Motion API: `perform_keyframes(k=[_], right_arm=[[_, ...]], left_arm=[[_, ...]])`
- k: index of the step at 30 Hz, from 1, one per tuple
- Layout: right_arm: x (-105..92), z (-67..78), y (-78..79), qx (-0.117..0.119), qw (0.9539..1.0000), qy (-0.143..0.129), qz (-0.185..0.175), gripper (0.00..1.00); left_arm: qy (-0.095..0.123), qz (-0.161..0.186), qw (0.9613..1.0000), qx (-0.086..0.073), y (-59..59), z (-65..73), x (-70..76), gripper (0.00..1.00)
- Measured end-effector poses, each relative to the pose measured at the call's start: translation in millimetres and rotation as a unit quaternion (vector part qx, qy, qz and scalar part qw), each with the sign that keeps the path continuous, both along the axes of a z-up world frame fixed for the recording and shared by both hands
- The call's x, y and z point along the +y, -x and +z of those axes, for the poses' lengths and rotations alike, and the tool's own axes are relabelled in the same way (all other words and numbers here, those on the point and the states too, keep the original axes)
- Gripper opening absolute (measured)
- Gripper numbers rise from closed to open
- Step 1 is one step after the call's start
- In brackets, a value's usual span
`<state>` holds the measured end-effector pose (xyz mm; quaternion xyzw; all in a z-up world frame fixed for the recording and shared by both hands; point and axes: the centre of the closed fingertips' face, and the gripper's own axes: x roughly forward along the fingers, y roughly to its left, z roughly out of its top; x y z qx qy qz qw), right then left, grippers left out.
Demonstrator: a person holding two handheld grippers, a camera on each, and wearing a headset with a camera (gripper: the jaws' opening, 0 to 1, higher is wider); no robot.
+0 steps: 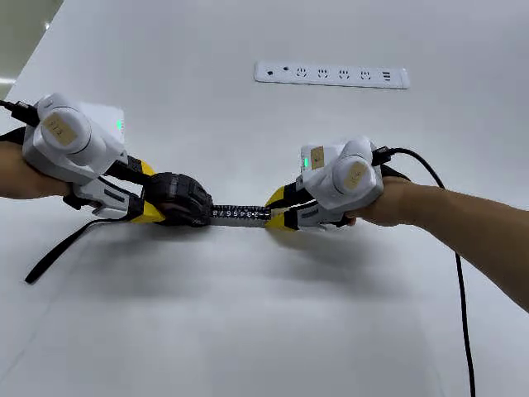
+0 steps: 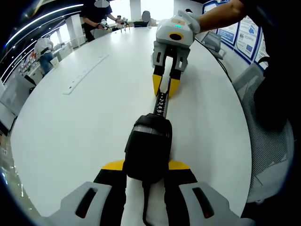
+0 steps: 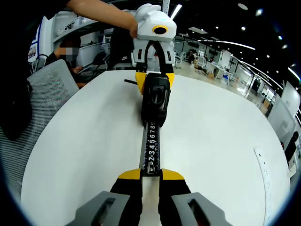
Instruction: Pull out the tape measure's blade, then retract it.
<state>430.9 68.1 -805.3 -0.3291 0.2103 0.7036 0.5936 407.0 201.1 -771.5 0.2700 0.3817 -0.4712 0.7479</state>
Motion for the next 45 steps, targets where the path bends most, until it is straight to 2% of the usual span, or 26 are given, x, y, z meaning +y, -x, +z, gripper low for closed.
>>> perform_keyframes(k=[16,45], right_arm=[[-16.8,0.5,-1.6,0.001,0.9999,0.011,-0.005,0.08],[-54.3,-0.2,-7.8,0.000,0.9992,0.039,-0.013,0.08]], left_arm=[[-0.017,-0.003,0.9998,0.001,-0.1,-1.1,-0.1,0.25],[-0.027,-0.004,0.9996,0.010,-1.0,-1.0,1.2,0.25]])
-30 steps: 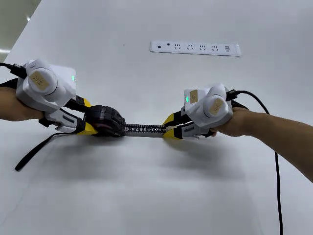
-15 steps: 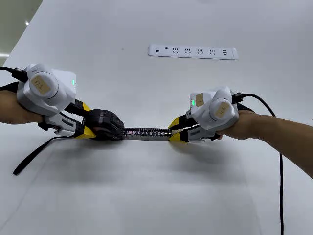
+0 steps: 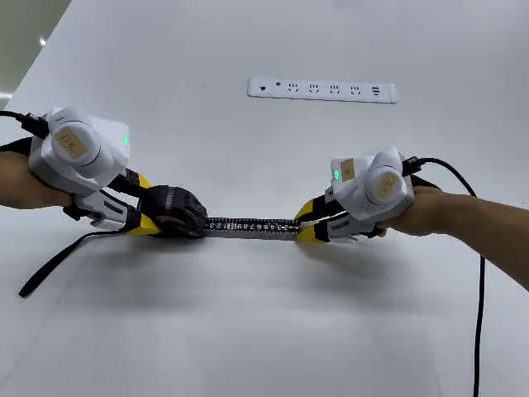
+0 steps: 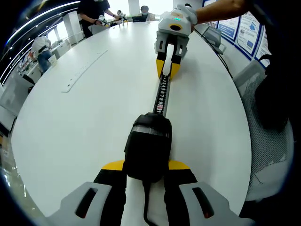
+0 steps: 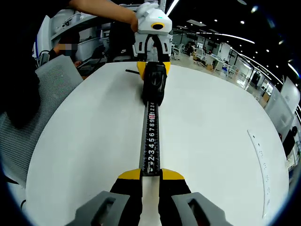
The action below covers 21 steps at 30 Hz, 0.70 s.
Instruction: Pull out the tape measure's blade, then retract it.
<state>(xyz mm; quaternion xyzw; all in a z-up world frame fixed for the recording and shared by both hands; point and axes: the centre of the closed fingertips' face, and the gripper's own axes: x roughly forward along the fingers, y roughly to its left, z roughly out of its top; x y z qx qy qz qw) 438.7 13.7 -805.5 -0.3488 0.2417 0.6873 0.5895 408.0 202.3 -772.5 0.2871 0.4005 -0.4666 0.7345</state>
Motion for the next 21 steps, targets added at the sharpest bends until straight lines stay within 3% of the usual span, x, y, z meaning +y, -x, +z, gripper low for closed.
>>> perform_keyframes(k=[21], right_arm=[[-28.5,3.7,-3.2,-0.003,0.9991,0.042,0.003,0.08]], left_arm=[[-0.011,-0.004,0.9999,0.004,0.6,-0.1,-2.2,0.25]])
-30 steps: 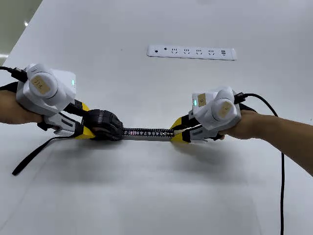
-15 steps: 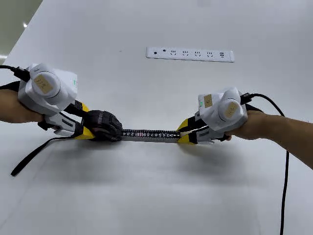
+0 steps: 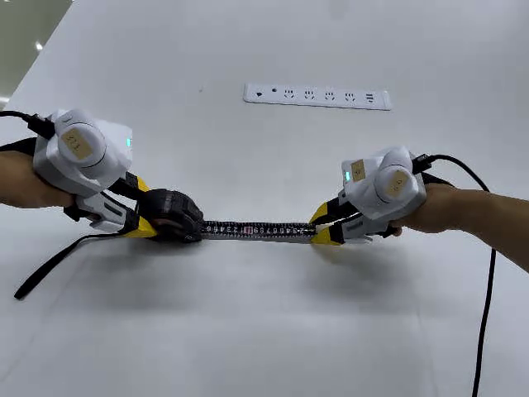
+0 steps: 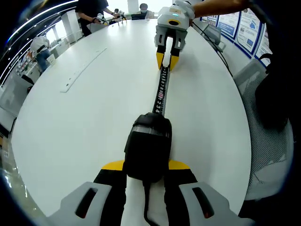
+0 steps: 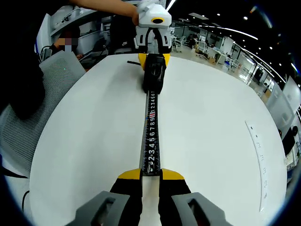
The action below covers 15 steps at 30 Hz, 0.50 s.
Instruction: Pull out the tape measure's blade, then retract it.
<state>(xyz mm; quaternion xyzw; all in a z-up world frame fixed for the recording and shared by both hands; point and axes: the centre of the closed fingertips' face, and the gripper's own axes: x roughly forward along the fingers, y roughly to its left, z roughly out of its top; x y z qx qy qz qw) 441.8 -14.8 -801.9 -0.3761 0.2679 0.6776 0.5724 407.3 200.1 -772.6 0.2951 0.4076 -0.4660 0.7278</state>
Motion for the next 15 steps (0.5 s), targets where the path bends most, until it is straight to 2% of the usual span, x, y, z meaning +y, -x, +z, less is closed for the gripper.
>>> perform_keyframes(k=[15], right_arm=[[-19.5,2.6,-2.2,-0.002,0.9998,0.019,-0.004,0.08]], left_arm=[[-0.003,0.001,1.0000,0.001,0.3,0.1,0.8,0.25]])
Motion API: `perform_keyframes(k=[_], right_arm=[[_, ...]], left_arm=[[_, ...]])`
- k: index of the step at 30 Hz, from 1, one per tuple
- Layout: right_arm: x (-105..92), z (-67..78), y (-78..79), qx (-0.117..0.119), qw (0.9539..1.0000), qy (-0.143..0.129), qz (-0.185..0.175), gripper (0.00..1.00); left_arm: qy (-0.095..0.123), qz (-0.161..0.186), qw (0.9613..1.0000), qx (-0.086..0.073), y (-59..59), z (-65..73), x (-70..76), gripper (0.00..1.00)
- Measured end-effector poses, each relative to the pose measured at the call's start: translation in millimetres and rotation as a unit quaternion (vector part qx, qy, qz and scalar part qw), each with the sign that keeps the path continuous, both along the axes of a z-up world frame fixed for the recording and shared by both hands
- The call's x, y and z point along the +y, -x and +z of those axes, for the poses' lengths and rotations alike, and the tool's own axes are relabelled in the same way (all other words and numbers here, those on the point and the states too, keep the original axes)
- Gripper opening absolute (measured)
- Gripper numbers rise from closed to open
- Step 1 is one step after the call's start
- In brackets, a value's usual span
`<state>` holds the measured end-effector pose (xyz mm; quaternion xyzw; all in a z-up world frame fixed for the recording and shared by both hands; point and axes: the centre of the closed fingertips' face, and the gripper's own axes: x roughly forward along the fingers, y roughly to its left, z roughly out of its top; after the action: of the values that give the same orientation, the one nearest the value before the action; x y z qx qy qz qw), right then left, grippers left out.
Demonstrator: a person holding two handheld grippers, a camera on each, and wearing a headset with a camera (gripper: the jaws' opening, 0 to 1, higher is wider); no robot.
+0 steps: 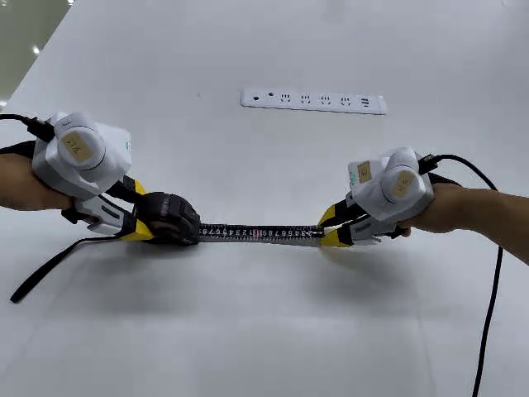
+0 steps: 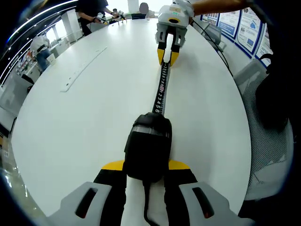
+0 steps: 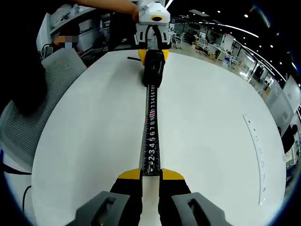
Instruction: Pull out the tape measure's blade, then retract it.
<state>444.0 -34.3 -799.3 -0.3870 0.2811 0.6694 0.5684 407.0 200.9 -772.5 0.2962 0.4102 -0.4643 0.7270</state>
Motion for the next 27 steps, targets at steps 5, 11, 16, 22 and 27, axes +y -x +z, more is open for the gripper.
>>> perform_keyframes(k=[5,11,16,22,27], right_arm=[[-8.7,0.1,-2.4,0.000,1.0000,0.003,-0.004,0.08],[-15.8,-1.2,-5.5,-0.002,1.0000,0.008,-0.005,0.08],[-24.7,-1.9,-8.5,-0.003,0.9999,0.014,-0.008,0.08],[-35.4,-3.2,-8.5,-0.002,0.9997,0.022,-0.014,0.08],[-43.0,-3.4,-8.5,-0.005,0.9995,0.027,-0.016,0.08]], left_arm=[[0.000,0.000,1.0000,0.000,-0.8,-0.1,0.3,0.25],[-0.001,0.001,1.0000,0.001,-1.5,-0.3,0.5,0.25],[-0.002,0.001,1.0000,0.001,-1.1,-0.4,0.4,0.25],[-0.003,0.000,1.0000,0.001,-0.9,-0.7,0.3,0.25],[-0.004,0.001,1.0000,0.001,-0.9,-1.1,0.1,0.25]])
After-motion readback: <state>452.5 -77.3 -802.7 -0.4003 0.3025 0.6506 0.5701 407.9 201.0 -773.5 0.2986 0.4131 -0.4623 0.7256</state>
